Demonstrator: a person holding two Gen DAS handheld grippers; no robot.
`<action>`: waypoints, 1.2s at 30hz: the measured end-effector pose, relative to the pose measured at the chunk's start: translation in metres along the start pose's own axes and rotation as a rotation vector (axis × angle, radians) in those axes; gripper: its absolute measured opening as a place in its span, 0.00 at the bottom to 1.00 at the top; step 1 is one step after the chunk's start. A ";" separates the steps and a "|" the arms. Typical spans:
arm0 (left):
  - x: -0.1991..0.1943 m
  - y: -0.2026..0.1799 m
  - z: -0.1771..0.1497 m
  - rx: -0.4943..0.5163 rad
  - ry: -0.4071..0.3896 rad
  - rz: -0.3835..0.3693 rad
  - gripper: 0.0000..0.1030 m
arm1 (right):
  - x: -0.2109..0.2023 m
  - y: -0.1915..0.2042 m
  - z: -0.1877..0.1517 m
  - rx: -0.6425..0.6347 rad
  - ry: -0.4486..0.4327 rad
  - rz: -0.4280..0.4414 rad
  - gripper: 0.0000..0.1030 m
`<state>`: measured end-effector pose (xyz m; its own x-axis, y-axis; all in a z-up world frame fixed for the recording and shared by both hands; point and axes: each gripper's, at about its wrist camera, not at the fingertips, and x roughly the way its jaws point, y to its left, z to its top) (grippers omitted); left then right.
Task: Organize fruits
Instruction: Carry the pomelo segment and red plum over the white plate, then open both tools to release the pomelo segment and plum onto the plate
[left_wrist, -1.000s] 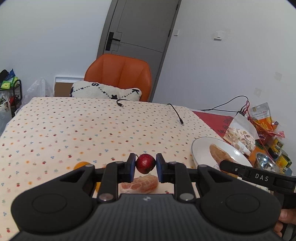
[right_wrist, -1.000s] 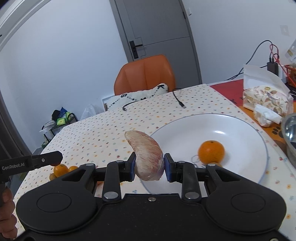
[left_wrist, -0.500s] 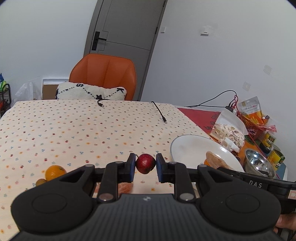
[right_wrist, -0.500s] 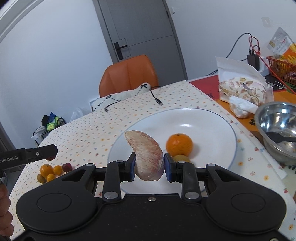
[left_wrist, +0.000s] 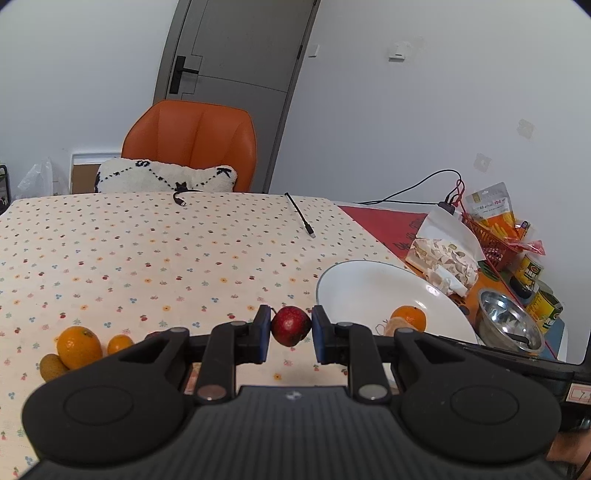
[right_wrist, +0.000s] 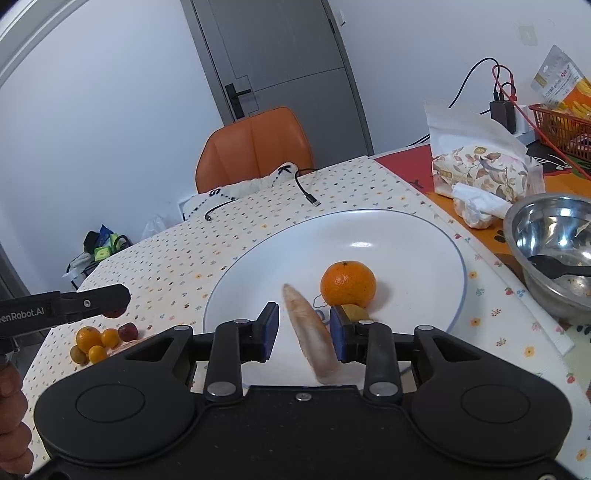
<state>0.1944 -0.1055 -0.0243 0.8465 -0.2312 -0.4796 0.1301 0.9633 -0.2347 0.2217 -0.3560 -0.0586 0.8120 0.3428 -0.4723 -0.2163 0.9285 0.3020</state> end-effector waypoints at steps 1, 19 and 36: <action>0.001 -0.001 0.000 0.001 0.001 -0.003 0.21 | -0.002 -0.001 0.000 0.002 -0.002 -0.003 0.31; 0.025 -0.041 0.001 0.055 0.029 -0.090 0.21 | -0.037 -0.029 -0.001 0.051 -0.045 -0.068 0.32; 0.016 -0.024 0.002 0.031 0.017 -0.016 0.69 | -0.039 -0.013 -0.002 0.025 -0.050 -0.038 0.46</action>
<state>0.2056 -0.1320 -0.0243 0.8353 -0.2488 -0.4902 0.1598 0.9631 -0.2165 0.1917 -0.3811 -0.0454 0.8453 0.2995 -0.4424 -0.1718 0.9365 0.3058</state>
